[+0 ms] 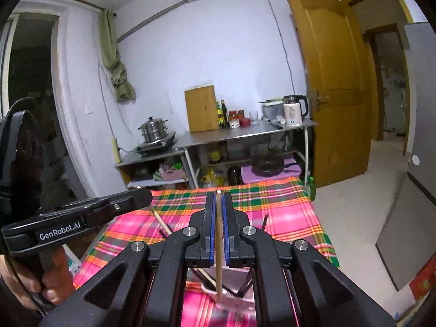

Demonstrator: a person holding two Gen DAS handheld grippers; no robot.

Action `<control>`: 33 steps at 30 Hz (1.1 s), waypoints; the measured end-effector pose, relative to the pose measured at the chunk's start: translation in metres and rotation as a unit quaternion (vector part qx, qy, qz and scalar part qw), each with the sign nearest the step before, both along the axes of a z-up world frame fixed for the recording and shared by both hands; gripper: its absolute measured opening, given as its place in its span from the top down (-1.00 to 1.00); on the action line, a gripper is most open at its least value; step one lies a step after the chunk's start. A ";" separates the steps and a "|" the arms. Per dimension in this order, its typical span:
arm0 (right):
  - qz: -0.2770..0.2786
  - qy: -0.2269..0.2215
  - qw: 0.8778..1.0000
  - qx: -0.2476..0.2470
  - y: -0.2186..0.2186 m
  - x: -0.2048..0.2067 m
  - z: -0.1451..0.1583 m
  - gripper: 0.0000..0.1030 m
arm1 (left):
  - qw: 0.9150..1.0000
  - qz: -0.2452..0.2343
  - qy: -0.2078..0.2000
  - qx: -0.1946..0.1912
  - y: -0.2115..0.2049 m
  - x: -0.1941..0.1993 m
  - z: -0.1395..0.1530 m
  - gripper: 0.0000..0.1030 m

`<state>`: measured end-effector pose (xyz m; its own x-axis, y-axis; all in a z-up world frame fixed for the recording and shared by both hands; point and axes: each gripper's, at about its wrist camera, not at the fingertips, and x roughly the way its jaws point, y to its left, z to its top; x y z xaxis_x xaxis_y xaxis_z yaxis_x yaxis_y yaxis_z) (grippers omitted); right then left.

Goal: Organize utensils
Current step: 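Lift the held wooden chopsticks upright and carry both tools over the pink holder, then lower the chopsticks into the holder and open the left tool while the right tool opens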

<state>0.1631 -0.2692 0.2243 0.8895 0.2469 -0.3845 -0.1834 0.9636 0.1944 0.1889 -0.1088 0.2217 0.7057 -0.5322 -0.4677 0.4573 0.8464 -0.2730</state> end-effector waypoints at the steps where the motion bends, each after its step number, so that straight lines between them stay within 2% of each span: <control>1: -0.001 0.000 1.000 0.001 -0.001 0.003 0.000 0.92 | 1.000 0.000 -0.002 0.002 -0.002 0.003 0.000 0.90; 5: -0.007 -0.001 1.000 -0.002 -0.002 0.011 -0.005 0.92 | 1.000 0.001 -0.002 0.014 -0.011 0.010 -0.008 0.90; 10: -0.013 0.003 1.000 -0.019 0.001 0.016 -0.016 0.92 | 1.000 0.001 0.016 0.021 -0.013 0.019 -0.026 0.90; 23: -0.003 0.066 0.997 -0.027 0.003 0.021 -0.063 0.91 | 0.998 -0.006 0.057 0.040 -0.016 0.021 -0.068 0.89; 26: -0.002 0.071 0.997 -0.037 0.006 0.019 -0.064 0.91 | 0.998 -0.007 0.057 0.039 -0.015 0.019 -0.071 0.77; 28: -0.002 0.069 0.997 -0.036 0.004 0.017 -0.063 0.86 | 0.998 -0.006 0.052 0.036 -0.013 0.016 -0.069 0.56; 33: -0.005 0.055 0.998 -0.032 0.002 0.008 -0.053 0.81 | 0.999 -0.006 0.023 0.025 -0.002 0.000 -0.054 0.43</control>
